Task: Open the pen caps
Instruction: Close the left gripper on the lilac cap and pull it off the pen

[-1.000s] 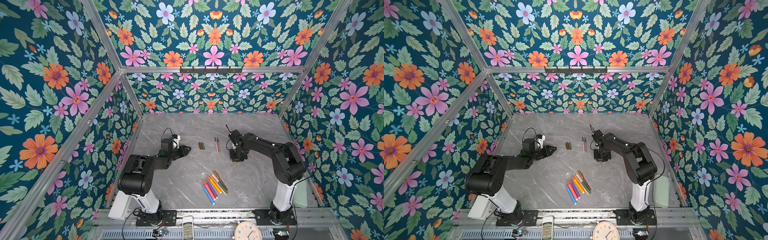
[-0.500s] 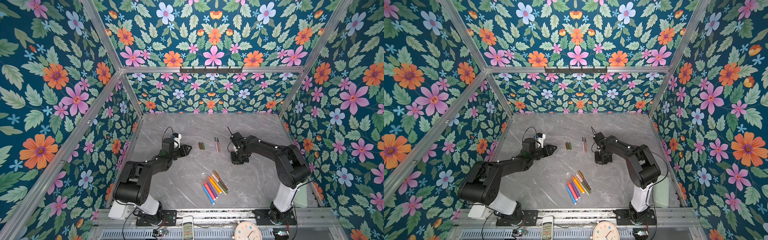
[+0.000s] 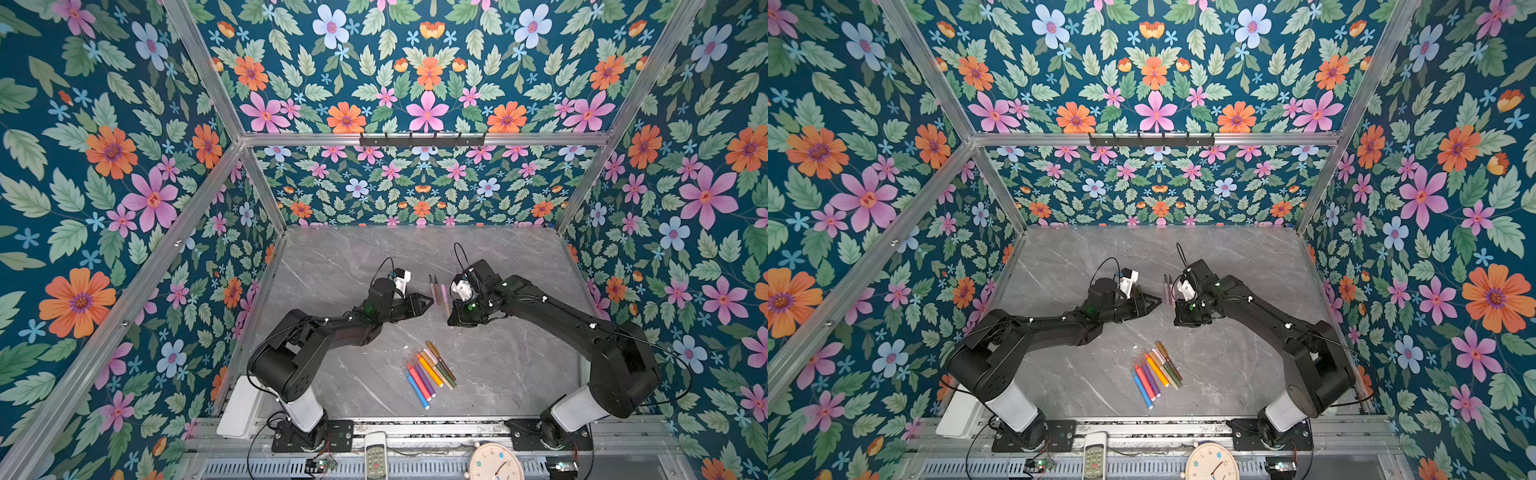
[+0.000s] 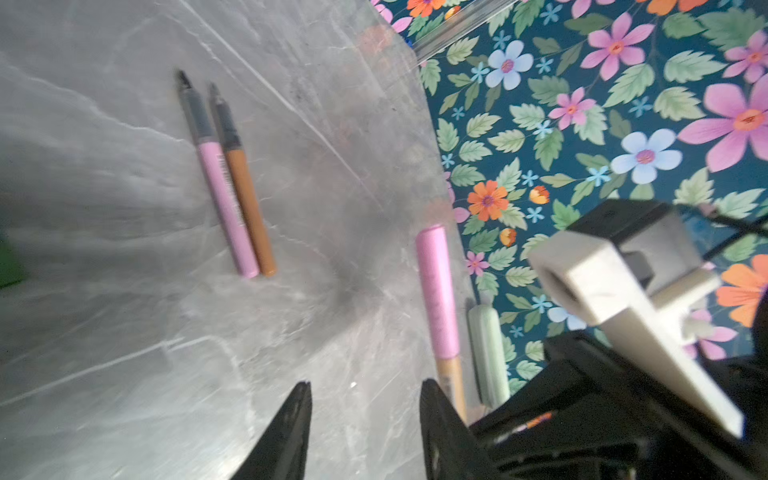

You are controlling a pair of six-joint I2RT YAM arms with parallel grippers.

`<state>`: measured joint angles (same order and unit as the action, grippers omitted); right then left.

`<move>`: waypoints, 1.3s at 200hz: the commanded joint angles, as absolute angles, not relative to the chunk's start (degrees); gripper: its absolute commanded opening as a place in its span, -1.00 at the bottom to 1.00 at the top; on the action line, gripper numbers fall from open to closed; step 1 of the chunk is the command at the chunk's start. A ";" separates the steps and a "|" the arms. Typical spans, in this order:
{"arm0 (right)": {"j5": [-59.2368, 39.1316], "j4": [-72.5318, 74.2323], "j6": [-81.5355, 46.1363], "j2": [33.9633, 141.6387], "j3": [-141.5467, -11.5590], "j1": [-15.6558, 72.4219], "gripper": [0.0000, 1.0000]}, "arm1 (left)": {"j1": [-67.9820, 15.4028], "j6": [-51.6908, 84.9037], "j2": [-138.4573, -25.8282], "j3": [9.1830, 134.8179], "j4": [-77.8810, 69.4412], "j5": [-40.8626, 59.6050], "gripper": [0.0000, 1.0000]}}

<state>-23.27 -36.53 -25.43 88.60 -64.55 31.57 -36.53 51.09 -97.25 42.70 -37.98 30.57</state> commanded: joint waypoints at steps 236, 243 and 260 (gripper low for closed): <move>-24.10 -34.48 -27.90 86.39 -65.63 34.21 -0.67 | -37.60 57.04 -100.28 48.34 -38.21 34.55 -1.00; -24.82 -33.36 -28.10 85.23 -65.22 34.19 -0.55 | -37.62 57.19 -100.28 48.26 -38.41 34.62 -1.00; -28.25 -28.93 -28.89 82.93 -63.65 33.98 -0.44 | -37.61 57.73 -100.22 48.33 -39.05 34.80 -1.00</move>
<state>-25.32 -35.11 -27.20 85.49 -64.84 34.13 -37.60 58.08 -100.27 48.25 -39.00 34.41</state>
